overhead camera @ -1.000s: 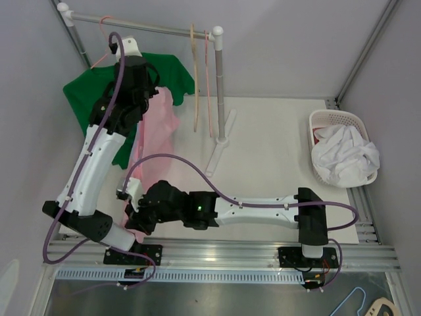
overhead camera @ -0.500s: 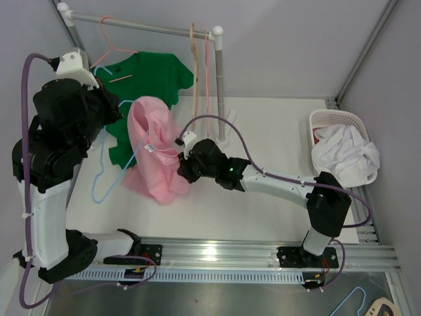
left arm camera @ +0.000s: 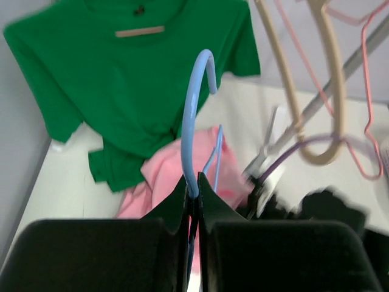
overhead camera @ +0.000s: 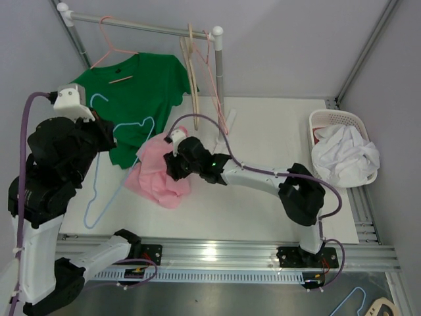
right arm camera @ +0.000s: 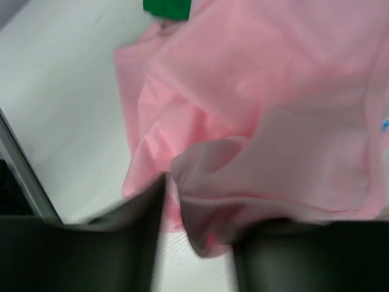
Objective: Remove the t-shirt from the hanger
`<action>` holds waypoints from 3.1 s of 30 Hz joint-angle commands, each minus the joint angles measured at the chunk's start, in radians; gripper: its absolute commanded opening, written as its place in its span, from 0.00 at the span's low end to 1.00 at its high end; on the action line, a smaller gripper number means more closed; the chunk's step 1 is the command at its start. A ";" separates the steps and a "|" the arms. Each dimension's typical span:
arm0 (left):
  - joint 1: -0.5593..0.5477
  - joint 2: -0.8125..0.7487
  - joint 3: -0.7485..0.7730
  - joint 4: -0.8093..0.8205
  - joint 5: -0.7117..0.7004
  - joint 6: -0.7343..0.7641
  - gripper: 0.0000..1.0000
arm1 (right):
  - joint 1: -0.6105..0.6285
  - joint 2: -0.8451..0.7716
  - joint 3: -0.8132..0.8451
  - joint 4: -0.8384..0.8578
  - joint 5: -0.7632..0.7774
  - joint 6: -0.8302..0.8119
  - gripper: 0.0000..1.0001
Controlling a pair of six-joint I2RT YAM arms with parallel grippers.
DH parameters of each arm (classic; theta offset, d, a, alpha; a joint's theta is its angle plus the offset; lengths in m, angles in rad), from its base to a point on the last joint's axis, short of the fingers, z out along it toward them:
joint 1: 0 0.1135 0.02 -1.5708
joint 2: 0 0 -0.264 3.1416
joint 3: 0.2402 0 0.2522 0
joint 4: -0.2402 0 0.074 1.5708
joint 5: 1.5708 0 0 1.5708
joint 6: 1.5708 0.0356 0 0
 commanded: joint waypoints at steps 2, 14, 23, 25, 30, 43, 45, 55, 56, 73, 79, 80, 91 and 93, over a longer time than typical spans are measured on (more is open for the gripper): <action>0.038 0.099 0.052 0.227 -0.002 0.099 0.01 | 0.047 0.150 0.105 -0.060 0.081 0.001 0.83; 0.148 0.480 0.387 0.459 0.187 0.237 0.01 | 0.101 0.486 0.420 -0.290 0.188 -0.014 1.00; 0.151 0.657 0.433 0.642 0.276 0.243 0.01 | 0.123 -0.036 -0.172 -0.262 0.115 0.165 0.00; 0.151 0.682 0.434 0.694 0.286 0.242 0.01 | 0.116 -0.240 -0.303 -0.314 0.185 0.185 0.00; 0.150 0.829 0.597 0.642 0.316 0.237 0.01 | 0.034 -0.703 -0.141 -0.641 0.311 0.159 0.00; 0.104 0.909 0.565 0.679 0.379 0.227 0.01 | -0.504 -0.769 0.489 -0.810 0.827 0.006 0.00; 0.093 0.912 0.555 0.685 0.384 0.224 0.01 | -0.668 -0.746 0.490 -0.784 0.799 -0.008 0.00; 0.035 0.934 0.523 0.702 0.428 0.210 0.01 | -1.294 -0.583 0.380 -0.738 0.177 0.133 0.00; 0.035 0.934 0.520 0.700 0.428 0.211 0.01 | -1.313 -0.574 0.385 -0.736 0.135 0.141 0.00; 0.032 0.882 0.433 0.717 0.344 0.234 0.96 | -1.551 -0.451 0.463 -0.761 -0.032 0.179 0.99; 0.058 0.782 0.371 0.717 0.376 0.223 1.00 | -1.461 -0.477 0.450 -0.698 -0.023 0.175 0.99; 0.062 0.767 0.364 0.717 0.376 0.225 0.99 | -1.448 -0.466 0.470 -0.705 -0.019 0.173 0.99; 0.203 0.482 0.170 0.717 0.514 0.201 1.00 | -1.235 -0.351 0.604 -0.715 0.038 0.169 0.99; 0.255 0.458 0.155 0.711 0.523 0.202 0.99 | -1.214 -0.342 0.612 -0.713 0.047 0.165 0.99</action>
